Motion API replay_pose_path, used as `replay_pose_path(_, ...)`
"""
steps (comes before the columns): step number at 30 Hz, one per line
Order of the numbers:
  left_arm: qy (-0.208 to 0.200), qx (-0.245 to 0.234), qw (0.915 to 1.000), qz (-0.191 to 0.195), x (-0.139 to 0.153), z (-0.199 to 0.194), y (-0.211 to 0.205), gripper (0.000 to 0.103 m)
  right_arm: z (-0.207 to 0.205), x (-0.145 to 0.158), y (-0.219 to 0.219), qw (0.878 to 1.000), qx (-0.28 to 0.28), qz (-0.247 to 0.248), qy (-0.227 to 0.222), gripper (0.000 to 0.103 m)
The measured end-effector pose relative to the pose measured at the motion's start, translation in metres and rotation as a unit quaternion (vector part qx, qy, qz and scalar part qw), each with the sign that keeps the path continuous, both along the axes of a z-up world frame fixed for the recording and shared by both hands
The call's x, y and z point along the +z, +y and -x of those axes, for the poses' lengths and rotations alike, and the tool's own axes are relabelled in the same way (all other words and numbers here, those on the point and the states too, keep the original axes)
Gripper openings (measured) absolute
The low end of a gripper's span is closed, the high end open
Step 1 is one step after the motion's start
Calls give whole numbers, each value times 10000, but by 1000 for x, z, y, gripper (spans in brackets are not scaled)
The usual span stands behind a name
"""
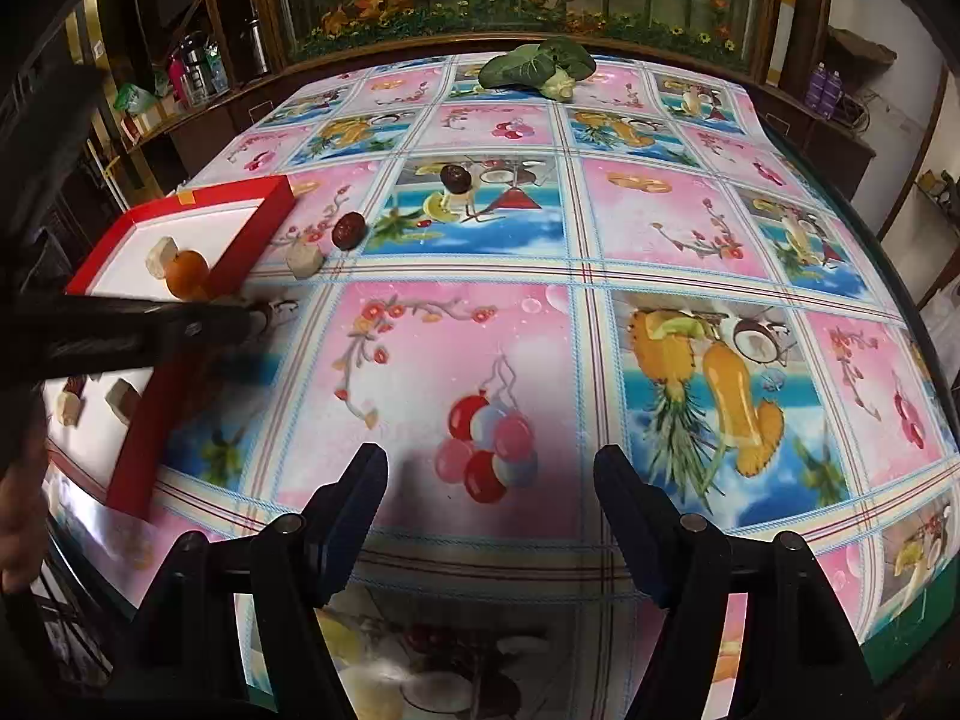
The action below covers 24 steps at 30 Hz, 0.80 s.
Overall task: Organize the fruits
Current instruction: 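Grasp a brown kiwi with the left tool while the right tool grasps a red date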
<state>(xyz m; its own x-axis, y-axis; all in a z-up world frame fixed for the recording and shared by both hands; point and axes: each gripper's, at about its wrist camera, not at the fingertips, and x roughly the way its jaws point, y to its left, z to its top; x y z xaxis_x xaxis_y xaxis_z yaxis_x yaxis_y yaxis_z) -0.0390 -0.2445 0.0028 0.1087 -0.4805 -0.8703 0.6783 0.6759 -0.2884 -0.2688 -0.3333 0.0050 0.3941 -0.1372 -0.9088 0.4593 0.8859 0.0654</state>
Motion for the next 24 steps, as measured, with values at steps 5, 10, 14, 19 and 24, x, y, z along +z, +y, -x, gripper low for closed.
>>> replay_pose_path(5,325,287,9978,494,7,1,52,21,-27,0,5,9995,285,77,110,65)
replay_pose_path(10,336,563,9948,785,12,-6,88,21,-80,1,9,9973,699,106,202,61)
replay_pose_path(14,340,708,9928,904,13,-9,109,21,-124,-3,7,9957,853,123,346,54)
replay_pose_path(19,437,815,9905,1019,8,-17,126,21,-168,-13,1,9948,901,-38,481,51)
replay_pose_path(24,473,903,9891,1065,6,-24,137,21,-187,-28,0,9938,885,-244,623,36)
